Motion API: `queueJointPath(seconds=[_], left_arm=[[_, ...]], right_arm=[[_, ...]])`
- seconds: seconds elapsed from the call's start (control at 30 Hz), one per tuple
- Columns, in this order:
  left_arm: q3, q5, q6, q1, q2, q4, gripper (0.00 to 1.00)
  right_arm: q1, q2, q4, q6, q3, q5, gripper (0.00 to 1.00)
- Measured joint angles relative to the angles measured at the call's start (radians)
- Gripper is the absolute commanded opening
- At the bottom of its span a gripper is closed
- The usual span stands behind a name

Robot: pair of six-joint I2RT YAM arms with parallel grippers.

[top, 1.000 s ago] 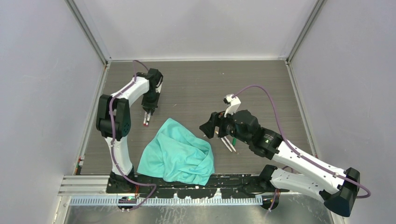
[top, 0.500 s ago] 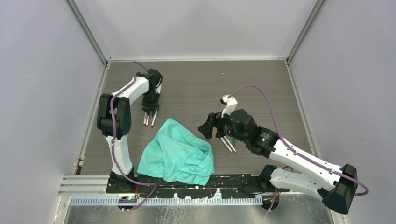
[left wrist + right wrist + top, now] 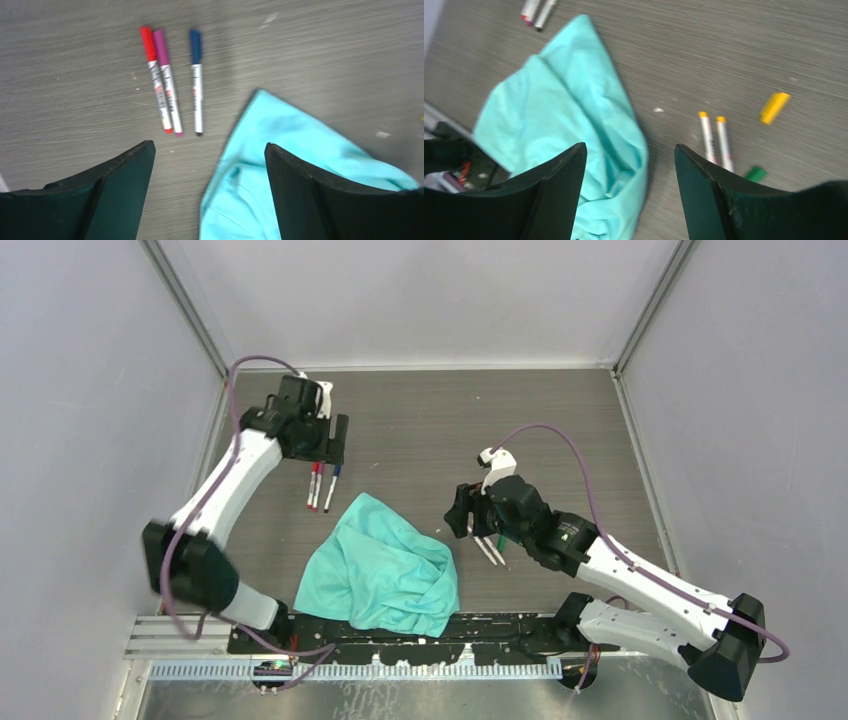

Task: Insert the pens into the pen caps

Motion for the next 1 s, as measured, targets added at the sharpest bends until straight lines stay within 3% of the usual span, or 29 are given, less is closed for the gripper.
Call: queueJointPath(seconds=[0.1,0.23,0.33,0.57,1.0], left_arm=[[-0.111,0.073,-0.002,-0.044,-0.265,0.099,1.00],[-0.303,0.196,-0.018,-0.076,-0.558,0.234,0.98],[-0.413,0.229,-0.024,-0.074,-0.673,0.275,0.98],[-0.463,0.235,-0.028,-0.074,-0.692,0.300,0.98],[-0.463,0.262,-0.049,-0.074,-0.692,0.325,0.98]], right_arm=[[-0.053,0.011,-0.075,-0.010,0.000,0.021,0.59],[-0.124,0.043,-0.129,0.006,-0.029,-0.007,0.49],[-0.135,0.063,-0.150,0.028,-0.087,-0.044,0.43],[-0.135,0.124,-0.174,0.060,-0.167,-0.095,0.40],[-0.132,0.213,-0.165,0.067,-0.184,-0.042,0.36]])
